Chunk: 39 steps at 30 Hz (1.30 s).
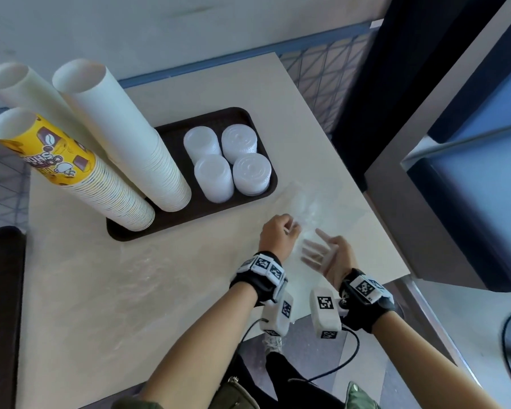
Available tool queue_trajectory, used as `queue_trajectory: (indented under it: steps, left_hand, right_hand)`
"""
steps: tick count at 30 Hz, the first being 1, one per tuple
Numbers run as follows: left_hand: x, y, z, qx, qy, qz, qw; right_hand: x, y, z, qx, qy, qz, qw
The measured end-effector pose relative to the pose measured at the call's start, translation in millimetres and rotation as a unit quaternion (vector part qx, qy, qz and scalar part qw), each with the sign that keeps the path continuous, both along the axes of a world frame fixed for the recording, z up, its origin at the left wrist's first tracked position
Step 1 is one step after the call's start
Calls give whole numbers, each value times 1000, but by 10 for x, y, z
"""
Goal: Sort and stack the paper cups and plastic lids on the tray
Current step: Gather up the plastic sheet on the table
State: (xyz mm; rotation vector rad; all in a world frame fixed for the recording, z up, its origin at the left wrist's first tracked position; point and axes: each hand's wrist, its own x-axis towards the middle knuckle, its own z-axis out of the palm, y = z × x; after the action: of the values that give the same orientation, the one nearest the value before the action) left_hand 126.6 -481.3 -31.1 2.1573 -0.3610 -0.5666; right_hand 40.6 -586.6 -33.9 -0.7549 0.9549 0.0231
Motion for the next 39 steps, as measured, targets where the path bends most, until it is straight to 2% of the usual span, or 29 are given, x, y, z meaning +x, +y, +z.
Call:
queue_trajectory:
  steps: [2, 5, 6, 8, 11, 13, 15, 18, 20, 24, 28, 31, 35, 39]
  left_hand:
    - [-64, -31, -6, 1, 24, -35, 999]
    - [-167, 18, 31, 7, 70, -122, 990]
    - [-184, 73, 61, -1, 87, -133, 987]
    - [-193, 274, 128, -24, 102, -125, 987]
    - [-158, 810, 144, -4, 56, -67, 996]
    - [-124, 1285, 90, 79, -3, -29, 996]
    - [-122, 1802, 35, 208, -45, -21, 977]
    - [-204, 2496, -33, 365, -46, -34, 929]
    - [-256, 2794, -82, 393, -32, -44, 918]
    - [-190, 2949, -170, 370, -56, -62, 925]
    - [67, 2964, -193, 263, -46, 30, 963]
    - [220, 2953, -88, 179, -43, 87, 979]
    - [319, 2911, 144, 97, -66, 72, 990]
    - [305, 2758, 318, 30, -44, 37, 998]
  right_hand:
    - [64, 72, 33, 16, -8, 26, 1000]
    - [157, 173, 25, -11, -14, 114, 993]
    - [167, 193, -19, -24, 4, 116, 993]
    - [165, 204, -110, -34, 35, 80, 996]
    - [168, 200, -156, -21, 43, 79, 996]
    - [173, 242, -131, -35, 50, 104, 993]
    - [163, 292, -105, -55, 63, 120, 989]
    - [132, 341, -119, -76, 72, 124, 987]
    - [104, 419, -108, -99, 82, 130, 983]
    - [87, 645, -25, -129, 89, 142, 977]
    - [50, 874, 62, -145, 94, 135, 976]
    - [-41, 1081, 109, -162, 112, 108, 974]
    - [-160, 1411, 106, -150, 121, 74, 978]
    - [-89, 1820, 119, -125, 108, 85, 983]
